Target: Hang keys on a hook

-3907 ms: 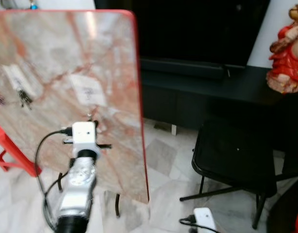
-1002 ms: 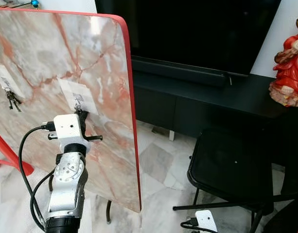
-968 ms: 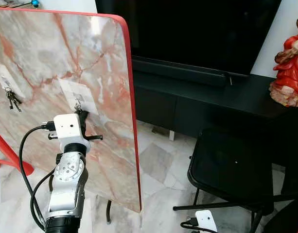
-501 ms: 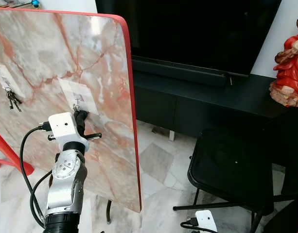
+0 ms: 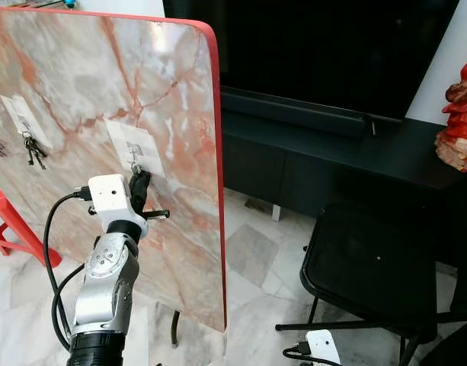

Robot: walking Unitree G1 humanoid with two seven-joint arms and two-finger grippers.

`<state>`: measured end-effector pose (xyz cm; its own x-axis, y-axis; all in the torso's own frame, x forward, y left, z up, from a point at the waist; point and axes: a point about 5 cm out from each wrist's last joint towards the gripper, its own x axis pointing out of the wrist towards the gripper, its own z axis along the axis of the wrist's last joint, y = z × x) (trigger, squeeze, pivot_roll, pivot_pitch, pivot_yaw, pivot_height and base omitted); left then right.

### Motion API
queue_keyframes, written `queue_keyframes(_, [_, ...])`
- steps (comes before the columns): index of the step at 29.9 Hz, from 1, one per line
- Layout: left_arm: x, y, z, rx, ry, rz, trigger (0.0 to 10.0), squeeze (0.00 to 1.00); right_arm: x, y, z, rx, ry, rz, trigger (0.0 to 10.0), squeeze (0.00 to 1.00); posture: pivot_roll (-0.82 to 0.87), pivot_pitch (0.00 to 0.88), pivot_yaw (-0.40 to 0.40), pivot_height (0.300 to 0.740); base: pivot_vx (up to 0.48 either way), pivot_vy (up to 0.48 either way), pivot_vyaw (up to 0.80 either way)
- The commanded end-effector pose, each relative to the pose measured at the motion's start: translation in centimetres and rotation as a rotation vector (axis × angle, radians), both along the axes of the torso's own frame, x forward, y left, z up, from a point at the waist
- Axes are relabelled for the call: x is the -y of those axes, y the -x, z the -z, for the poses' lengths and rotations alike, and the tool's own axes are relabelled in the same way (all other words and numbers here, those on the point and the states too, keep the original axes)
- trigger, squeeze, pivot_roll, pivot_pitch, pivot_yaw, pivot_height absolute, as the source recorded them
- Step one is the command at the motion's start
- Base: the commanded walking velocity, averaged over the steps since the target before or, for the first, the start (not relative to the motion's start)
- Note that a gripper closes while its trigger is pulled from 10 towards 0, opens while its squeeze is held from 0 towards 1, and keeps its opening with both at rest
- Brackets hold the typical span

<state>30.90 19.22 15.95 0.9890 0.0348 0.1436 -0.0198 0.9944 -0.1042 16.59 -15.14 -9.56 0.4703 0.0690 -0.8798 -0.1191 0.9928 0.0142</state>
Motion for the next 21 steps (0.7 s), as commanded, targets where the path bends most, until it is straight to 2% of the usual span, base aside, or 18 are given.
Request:
queue_keyframes(1, [0.6, -0.1, -0.9, 0.024, -0.009, 0.051, 10.0, 0.0, 0.0, -0.2, -0.1, 0.009, 0.002, 0.002, 10.0, 0.0, -0.04, 0.0, 0.014, 0.716, 0.0, 0.0, 0.0])
queue_keyframes(7, [0.4, 0.5, -0.9, 0.027, -0.02, 0.048, 10.0, 0.0, 0.0, -0.3, -0.1, 0.011, -0.001, 0.003, 10.0, 0.0, -0.04, 0.0, 0.016, 0.716, 0.0, 0.0, 0.0])
queue_keyframes(15, [0.3, 2.4, 0.3, -0.012, -0.015, 0.03, 10.0, 0.0, 0.0, -0.3, -0.1, 0.011, -0.002, 0.002, 10.0, 0.0, -0.04, 0.0, 0.017, 0.716, 0.0, 0.0, 0.0])
queue_keyframes(21, [-0.1, 2.9, 0.0, 0.009, -0.017, -0.011, 10.0, 0.0, 0.0, -0.3, -0.1, 0.012, -0.002, -0.001, 10.0, 0.0, -0.03, 0.0, 0.014, 0.716, 0.0, 0.0, 0.0])
